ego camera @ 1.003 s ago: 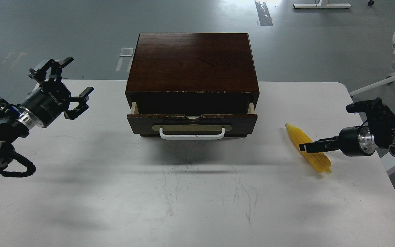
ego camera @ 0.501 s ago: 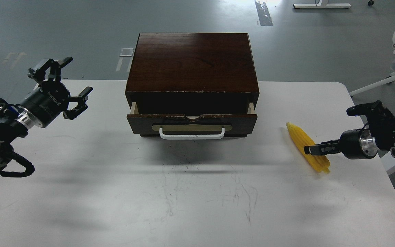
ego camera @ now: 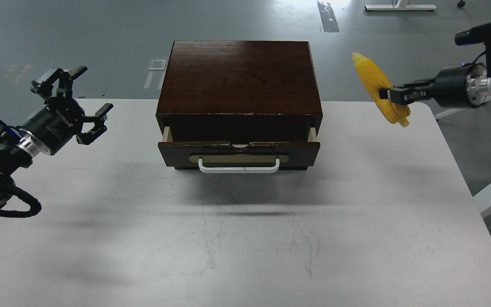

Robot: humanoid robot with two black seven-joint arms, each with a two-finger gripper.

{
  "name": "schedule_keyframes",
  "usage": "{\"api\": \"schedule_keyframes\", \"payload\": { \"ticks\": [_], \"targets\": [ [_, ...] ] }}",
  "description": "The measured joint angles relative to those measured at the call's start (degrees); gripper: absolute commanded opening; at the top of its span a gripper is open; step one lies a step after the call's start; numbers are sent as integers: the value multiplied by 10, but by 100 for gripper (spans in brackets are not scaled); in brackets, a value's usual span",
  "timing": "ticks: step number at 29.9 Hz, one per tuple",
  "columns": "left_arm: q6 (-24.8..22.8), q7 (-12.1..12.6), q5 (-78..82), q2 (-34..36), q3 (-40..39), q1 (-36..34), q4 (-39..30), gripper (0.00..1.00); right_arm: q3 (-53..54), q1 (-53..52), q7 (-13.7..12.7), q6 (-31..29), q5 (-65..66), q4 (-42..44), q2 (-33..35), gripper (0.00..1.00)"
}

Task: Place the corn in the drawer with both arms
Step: 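Lift the corn cob and carry it over the open drawer, then lower the corn cob into the drawer with the right gripper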

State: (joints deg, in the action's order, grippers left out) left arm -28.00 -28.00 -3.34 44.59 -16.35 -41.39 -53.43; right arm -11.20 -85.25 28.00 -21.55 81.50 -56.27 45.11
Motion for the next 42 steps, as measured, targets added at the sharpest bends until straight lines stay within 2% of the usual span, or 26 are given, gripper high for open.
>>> {"api": "schedule_keyframes", "payload": {
  "ticks": [3, 11, 16, 26, 37, 42],
  "targets": [
    [0, 0, 0, 1, -4, 0, -1, 99, -31, -54, 0, 0, 3, -22, -23, 0],
    [0, 0, 2, 16, -8, -2, -3, 99, -107, -178, 0, 4, 58, -60, -140, 0],
    [0, 0, 2, 21, -8, -3, -3, 99, -111, -210, 0, 11, 115, -72, -217, 0],
    [0, 0, 2, 31, -8, -3, -5, 99, -169, -232, 0, 66, 160, -68, -346, 0],
    [0, 0, 2, 31, -8, -1, -4, 99, -201, -227, 0, 92, 187, -63, -387, 0],
    [0, 0, 2, 31, -8, -1, -4, 99, -202, -215, 0, 93, 188, -55, -389, 12]
  ]
}}
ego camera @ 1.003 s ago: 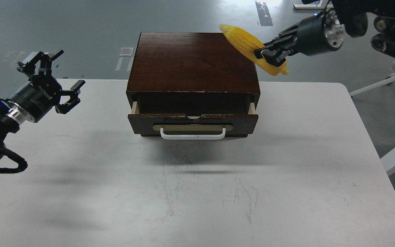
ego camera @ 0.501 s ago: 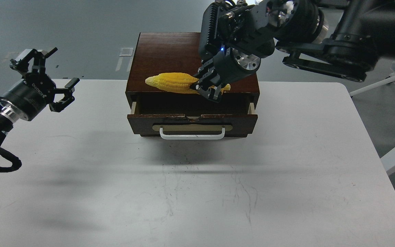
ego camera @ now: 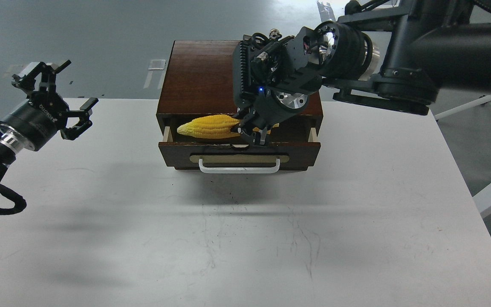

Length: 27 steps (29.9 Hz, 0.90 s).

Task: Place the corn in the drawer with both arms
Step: 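Lower the corn cob into the drawer with the right gripper, then open the right gripper and lift it out of the drawer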

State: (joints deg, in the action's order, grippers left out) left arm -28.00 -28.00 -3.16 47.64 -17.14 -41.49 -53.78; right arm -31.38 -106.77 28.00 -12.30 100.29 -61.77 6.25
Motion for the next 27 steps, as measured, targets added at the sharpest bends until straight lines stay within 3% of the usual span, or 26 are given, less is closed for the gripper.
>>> {"api": "schedule_keyframes", "payload": {
  "ticks": [2, 3, 4, 6, 11, 15, 16, 20, 27],
  "targets": [
    [0, 0, 0, 0, 0, 0, 0, 99, 0, 3, 0, 0, 0, 4, 0, 14],
    [0, 0, 0, 0, 0, 0, 0, 99, 0, 4, 0, 0, 0, 5, 0, 22],
    [0, 0, 0, 0, 0, 0, 0, 99, 0, 5, 0, 0, 0, 6, 0, 22],
    [0, 0, 0, -1, 0, 0, 0, 99, 0, 5, 0, 0, 0, 6, 0, 38],
    [0, 0, 0, -2, 0, 0, 0, 99, 1, 8, 0, 0, -1, 6, 0, 51],
    [0, 0, 0, -2, 0, -1, 0, 99, 1, 9, 0, 1, -1, 5, 1, 56],
    [0, 0, 0, -2, 0, -1, 0, 99, 1, 9, 0, 1, -1, 5, 1, 62],
    [0, 0, 0, -2, 0, -1, 0, 99, 2, 7, 0, 2, -4, 5, 3, 66],
    [0, 0, 0, -1, 0, -1, 0, 99, 20, -8, 0, 6, -32, 4, 33, 89]
  ]
}}
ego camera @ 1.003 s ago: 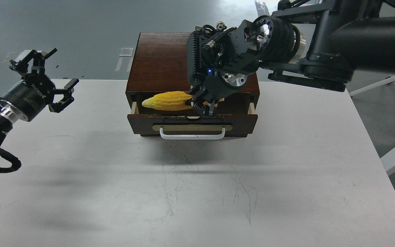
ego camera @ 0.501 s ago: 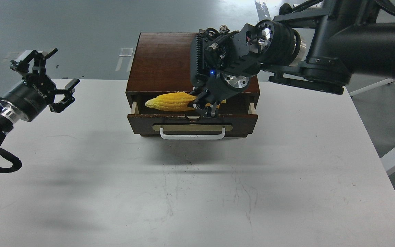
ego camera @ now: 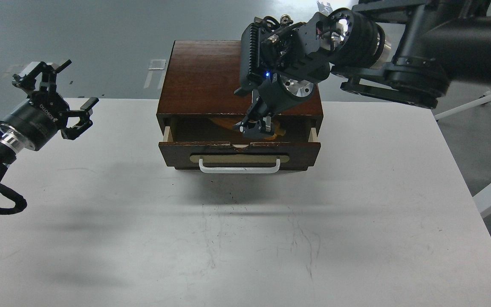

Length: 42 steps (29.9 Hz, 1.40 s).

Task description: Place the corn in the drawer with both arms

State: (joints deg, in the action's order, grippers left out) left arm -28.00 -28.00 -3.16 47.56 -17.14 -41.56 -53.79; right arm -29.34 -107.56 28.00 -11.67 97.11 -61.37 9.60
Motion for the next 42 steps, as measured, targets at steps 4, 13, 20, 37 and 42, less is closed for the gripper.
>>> {"api": "schedule_keyframes", "payload": {
  "ticks": [4, 13, 20, 37, 42],
  "targets": [
    [0, 0, 0, 0, 0, 0, 0, 99, 6, -6, 0, 0, -52, 0, 42, 95],
    [0, 0, 2, -6, 0, 0, 0, 99, 38, 66, 0, -2, -359, 4, 197, 96],
    [0, 0, 4, -24, -1, 1, 1, 99, 172, 244, 0, 9, -596, 5, 294, 97],
    [0, 0, 6, -51, -21, 15, 8, 99, 531, 635, 0, 57, -865, 56, 234, 100],
    [0, 0, 6, -51, -23, 21, 9, 99, 539, 660, 0, 57, -867, 67, 207, 100]
  ]
}}
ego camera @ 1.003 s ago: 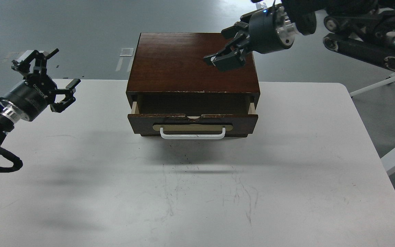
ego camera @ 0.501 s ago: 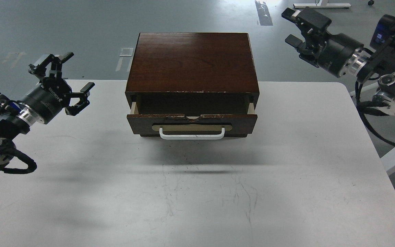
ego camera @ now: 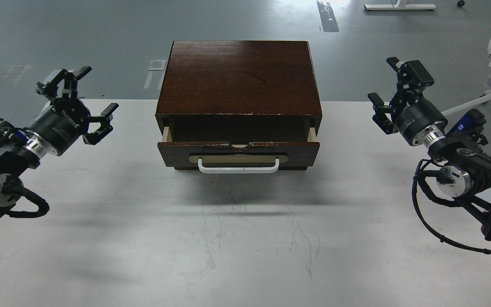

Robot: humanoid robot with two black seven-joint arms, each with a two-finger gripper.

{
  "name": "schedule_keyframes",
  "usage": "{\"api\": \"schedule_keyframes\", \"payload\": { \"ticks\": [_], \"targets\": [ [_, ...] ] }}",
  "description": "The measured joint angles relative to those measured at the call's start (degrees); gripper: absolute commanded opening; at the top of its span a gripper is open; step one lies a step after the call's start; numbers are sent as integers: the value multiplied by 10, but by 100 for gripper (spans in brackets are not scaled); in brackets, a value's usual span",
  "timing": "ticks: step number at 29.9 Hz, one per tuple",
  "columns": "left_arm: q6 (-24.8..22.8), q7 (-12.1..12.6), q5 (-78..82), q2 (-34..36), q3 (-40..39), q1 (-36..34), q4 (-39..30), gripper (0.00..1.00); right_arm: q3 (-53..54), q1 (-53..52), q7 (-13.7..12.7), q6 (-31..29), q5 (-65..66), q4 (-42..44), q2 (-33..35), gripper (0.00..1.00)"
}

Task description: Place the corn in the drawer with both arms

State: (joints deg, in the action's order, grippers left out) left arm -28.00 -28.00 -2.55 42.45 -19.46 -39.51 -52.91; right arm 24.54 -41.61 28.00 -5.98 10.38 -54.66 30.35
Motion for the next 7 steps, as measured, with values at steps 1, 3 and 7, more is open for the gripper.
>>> {"api": "schedule_keyframes", "payload": {
  "ticks": [1, 3, 7],
  "targets": [
    [0, 0, 0, 0, 0, 1, 0, 99, 0, 4, 0, 0, 0, 1, -4, 100],
    [0, 0, 0, 0, 0, 1, 0, 99, 1, 10, 0, 0, 0, 3, -11, 100],
    [0, 0, 0, -1, 0, 3, 0, 99, 1, 16, 0, 0, 0, 11, -20, 100]
  ]
}}
